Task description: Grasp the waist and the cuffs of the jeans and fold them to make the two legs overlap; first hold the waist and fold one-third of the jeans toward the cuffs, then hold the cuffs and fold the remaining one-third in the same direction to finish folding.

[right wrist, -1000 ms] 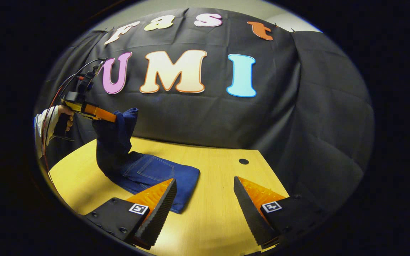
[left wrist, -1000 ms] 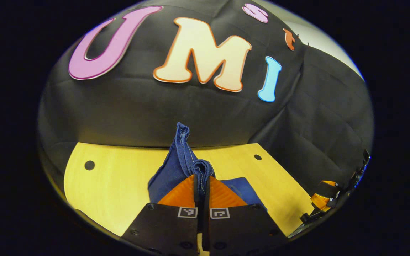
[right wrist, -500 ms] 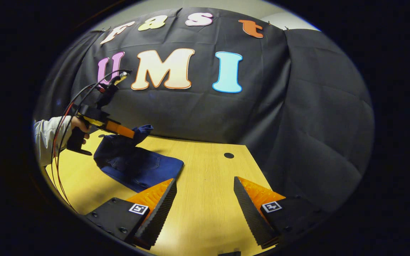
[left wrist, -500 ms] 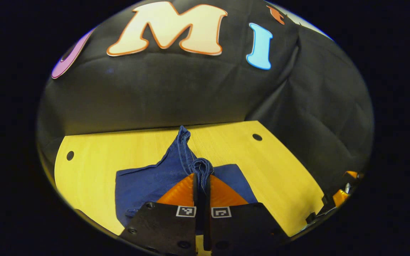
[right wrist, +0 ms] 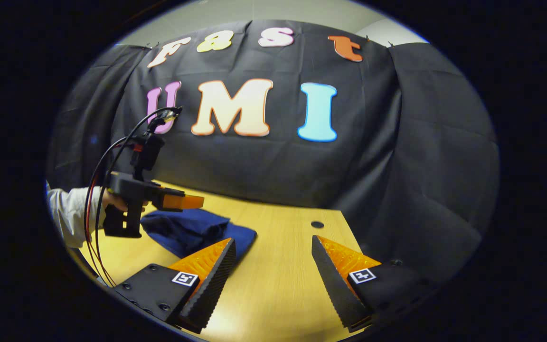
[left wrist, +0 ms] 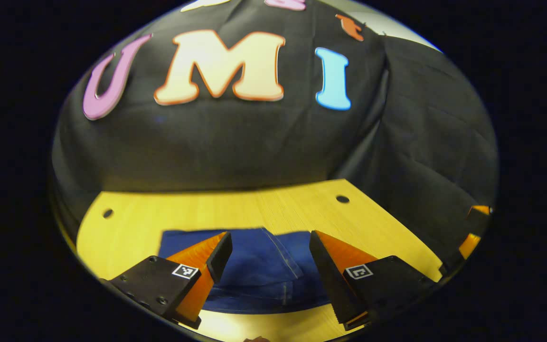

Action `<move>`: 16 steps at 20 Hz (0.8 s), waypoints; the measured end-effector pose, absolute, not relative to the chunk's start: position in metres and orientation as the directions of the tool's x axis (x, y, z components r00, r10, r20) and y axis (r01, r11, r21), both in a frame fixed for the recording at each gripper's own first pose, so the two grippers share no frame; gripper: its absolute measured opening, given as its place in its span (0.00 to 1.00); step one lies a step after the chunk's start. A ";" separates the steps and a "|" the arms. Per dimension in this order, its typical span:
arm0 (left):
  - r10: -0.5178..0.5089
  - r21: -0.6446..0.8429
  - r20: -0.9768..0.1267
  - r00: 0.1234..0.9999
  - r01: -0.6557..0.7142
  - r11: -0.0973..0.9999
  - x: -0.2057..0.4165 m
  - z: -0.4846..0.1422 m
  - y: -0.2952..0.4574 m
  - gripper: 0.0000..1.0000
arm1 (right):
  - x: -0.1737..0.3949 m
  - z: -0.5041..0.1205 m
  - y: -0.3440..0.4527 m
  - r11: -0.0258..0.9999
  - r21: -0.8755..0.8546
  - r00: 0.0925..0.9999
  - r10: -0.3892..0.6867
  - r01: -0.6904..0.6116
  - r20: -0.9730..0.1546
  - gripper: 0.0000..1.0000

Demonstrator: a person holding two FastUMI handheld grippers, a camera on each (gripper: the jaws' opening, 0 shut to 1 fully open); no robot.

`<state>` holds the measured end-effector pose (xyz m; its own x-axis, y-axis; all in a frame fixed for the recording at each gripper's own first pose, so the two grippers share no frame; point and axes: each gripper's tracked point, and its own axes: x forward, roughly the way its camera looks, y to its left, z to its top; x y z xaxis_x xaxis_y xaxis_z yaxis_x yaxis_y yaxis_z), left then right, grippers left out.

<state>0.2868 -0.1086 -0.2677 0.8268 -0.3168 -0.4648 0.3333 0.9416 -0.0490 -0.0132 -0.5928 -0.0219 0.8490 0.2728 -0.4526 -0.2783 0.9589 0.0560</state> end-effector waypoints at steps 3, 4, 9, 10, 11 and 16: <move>-0.285 -0.012 -0.293 0.913 0.295 0.955 0.258 -0.189 -0.079 0.96 | -0.001 0.043 -0.573 0.967 0.104 0.916 0.252 -0.231 -0.312 0.99; -0.280 -0.007 -0.258 0.925 0.288 0.958 0.241 -0.170 -0.067 0.95 | -0.002 0.063 -0.562 0.967 0.130 0.931 0.248 -0.221 -0.266 0.99; -0.251 0.024 -0.193 0.948 0.261 0.965 0.178 -0.120 -0.015 0.95 | -0.033 0.132 -0.495 0.939 0.206 0.943 0.305 -0.274 -0.137 0.98; -0.249 0.027 -0.178 0.952 0.258 0.966 0.167 -0.113 -0.007 0.95 | -0.040 0.139 -0.483 0.935 0.202 0.939 0.321 -0.293 -0.124 0.98; -0.255 0.028 -0.165 0.953 0.263 0.964 0.157 -0.106 -0.001 0.95 | -0.048 0.147 -0.473 0.931 0.199 0.936 0.333 -0.307 -0.113 0.98; -0.255 0.034 -0.129 0.958 0.262 0.965 0.124 -0.083 0.025 0.95 | -0.081 0.177 -0.447 0.923 0.190 0.931 0.356 -0.335 -0.086 0.98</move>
